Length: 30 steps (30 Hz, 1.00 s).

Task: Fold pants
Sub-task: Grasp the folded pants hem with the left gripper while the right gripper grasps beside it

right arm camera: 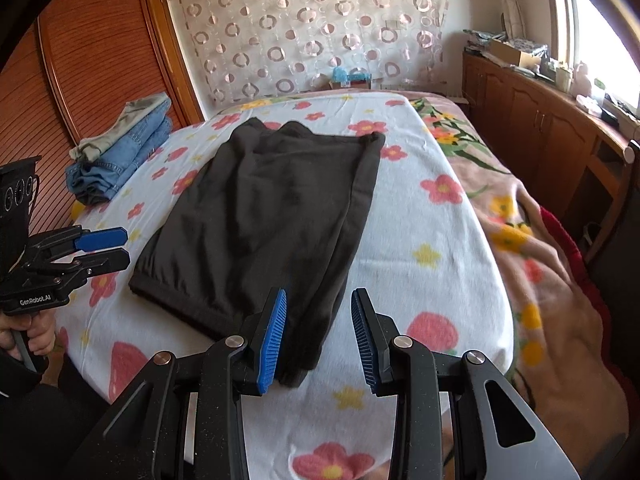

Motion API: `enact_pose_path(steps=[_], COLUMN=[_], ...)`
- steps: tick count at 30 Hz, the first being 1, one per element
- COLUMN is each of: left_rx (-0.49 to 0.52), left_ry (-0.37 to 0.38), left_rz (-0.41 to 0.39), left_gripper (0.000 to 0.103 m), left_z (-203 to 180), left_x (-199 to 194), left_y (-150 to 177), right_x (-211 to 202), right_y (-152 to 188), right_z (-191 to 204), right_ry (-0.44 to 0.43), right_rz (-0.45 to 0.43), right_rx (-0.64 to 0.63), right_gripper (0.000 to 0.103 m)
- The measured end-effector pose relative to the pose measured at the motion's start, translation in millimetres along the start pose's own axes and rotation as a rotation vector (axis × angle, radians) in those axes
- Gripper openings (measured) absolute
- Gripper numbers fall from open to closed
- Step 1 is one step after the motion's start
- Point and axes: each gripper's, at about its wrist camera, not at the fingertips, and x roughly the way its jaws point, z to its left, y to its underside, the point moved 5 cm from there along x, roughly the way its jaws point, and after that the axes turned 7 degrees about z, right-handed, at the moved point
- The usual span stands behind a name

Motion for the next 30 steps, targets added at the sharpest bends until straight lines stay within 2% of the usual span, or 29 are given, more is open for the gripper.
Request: enact_pose_path(steps=[9, 14, 15, 16, 17, 19, 25, 30], left_rx=[0.001, -0.008, -0.009, -0.009, -0.012, -0.014, -0.016, -0.026], left_ry=[0.024, 0.038, 0.037, 0.037, 0.041, 0.047, 0.054, 0.049], left_rz=[0.054, 0.051, 0.044, 0.031, 0.023, 0.004, 0.000, 0.028], left_gripper=[0.041, 0.018, 0.017, 0.017, 0.016, 0.016, 0.016, 0.016], left_z=[-9, -7, -7, -7, -7, -7, -6, -1], left_x=[17, 20, 18, 15, 12, 5, 0, 9], left_y=[12, 13, 12, 11, 10, 8, 8, 12], right_x=[8, 8, 7, 5, 3, -3, -14, -13], right_y=[9, 6, 5, 5, 4, 3, 3, 5], right_z=[7, 6, 6, 6, 6, 7, 17, 16], right_ry=[-0.016, -0.019, -0.017, -0.017, -0.016, -0.042, -0.079, -0.050], right_rz=[0.037, 0.030, 0.023, 0.016, 0.006, -0.007, -0.027, -0.018], right_rx=[-0.005, 0.000, 0.001, -0.001, -0.001, 0.002, -0.021, -0.025], right_gripper=[0.035, 0.035, 0.029, 0.018, 0.017, 0.008, 0.007, 0.007])
